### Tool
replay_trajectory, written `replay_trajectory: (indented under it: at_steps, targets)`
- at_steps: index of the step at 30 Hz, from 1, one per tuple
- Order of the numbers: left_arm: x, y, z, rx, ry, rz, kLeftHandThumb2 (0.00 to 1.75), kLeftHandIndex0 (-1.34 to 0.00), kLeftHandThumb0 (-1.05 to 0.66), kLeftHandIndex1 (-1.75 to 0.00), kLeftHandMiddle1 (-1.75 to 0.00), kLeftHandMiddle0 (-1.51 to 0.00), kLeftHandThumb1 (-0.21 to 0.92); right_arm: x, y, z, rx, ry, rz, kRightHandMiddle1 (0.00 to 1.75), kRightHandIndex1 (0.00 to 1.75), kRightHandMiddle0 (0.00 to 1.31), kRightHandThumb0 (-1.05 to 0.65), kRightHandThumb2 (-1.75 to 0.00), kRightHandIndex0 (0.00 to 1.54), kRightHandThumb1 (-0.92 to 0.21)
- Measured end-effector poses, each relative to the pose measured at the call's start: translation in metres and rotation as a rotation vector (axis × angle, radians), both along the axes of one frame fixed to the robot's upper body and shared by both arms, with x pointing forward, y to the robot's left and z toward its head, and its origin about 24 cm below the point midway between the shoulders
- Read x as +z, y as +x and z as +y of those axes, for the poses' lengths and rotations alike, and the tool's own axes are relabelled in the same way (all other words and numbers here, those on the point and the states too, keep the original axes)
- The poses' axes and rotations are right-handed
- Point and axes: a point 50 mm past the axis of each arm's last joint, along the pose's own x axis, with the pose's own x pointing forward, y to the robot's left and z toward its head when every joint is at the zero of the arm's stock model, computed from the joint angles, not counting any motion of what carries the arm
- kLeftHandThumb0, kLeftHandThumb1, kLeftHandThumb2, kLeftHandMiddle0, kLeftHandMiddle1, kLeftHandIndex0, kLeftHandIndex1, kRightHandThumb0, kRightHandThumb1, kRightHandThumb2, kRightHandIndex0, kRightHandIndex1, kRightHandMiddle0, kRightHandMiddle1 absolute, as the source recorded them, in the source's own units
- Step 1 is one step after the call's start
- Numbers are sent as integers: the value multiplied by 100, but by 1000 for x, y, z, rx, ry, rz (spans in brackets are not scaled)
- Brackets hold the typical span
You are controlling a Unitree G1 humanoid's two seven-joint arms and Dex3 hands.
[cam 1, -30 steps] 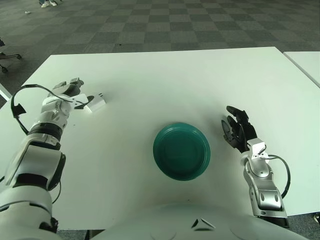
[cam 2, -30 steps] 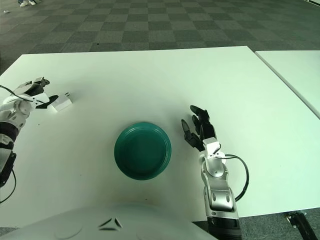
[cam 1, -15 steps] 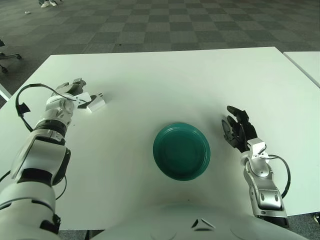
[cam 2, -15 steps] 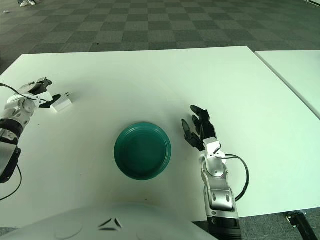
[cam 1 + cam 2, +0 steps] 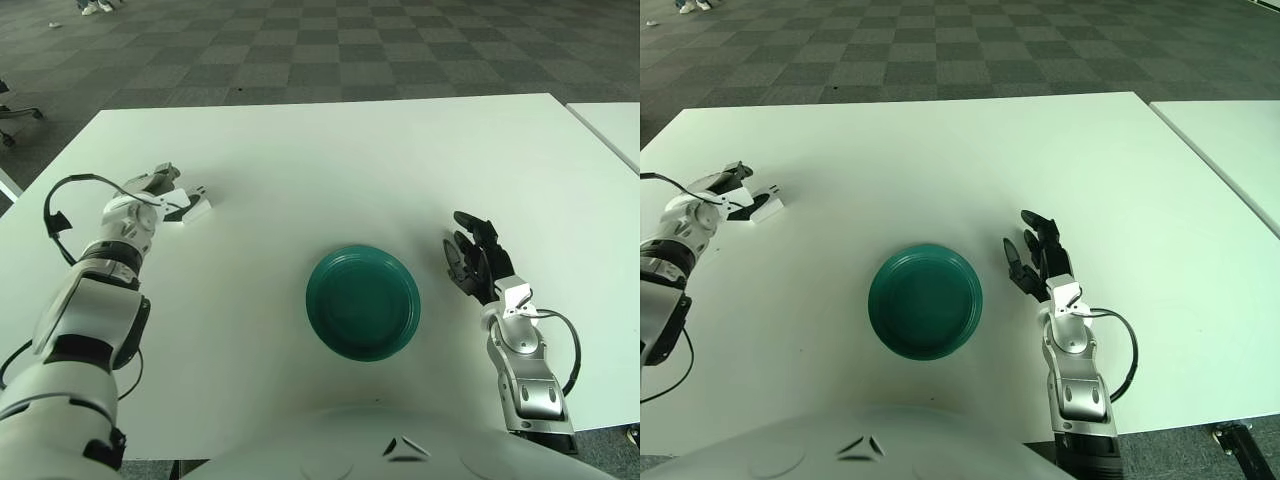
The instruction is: Put the charger into the plate.
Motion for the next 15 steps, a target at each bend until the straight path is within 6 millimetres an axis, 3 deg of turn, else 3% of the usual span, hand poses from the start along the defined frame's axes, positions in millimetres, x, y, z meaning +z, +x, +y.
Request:
replay_trajectory:
  at_steps: [15]
  targets:
    - [-5, -2, -4, -23, -14, 11, 83, 0, -105, -81, -5, -28, 92, 0, 0, -1, -3, -1, -1, 63, 1, 0, -68, -57, 31, -92]
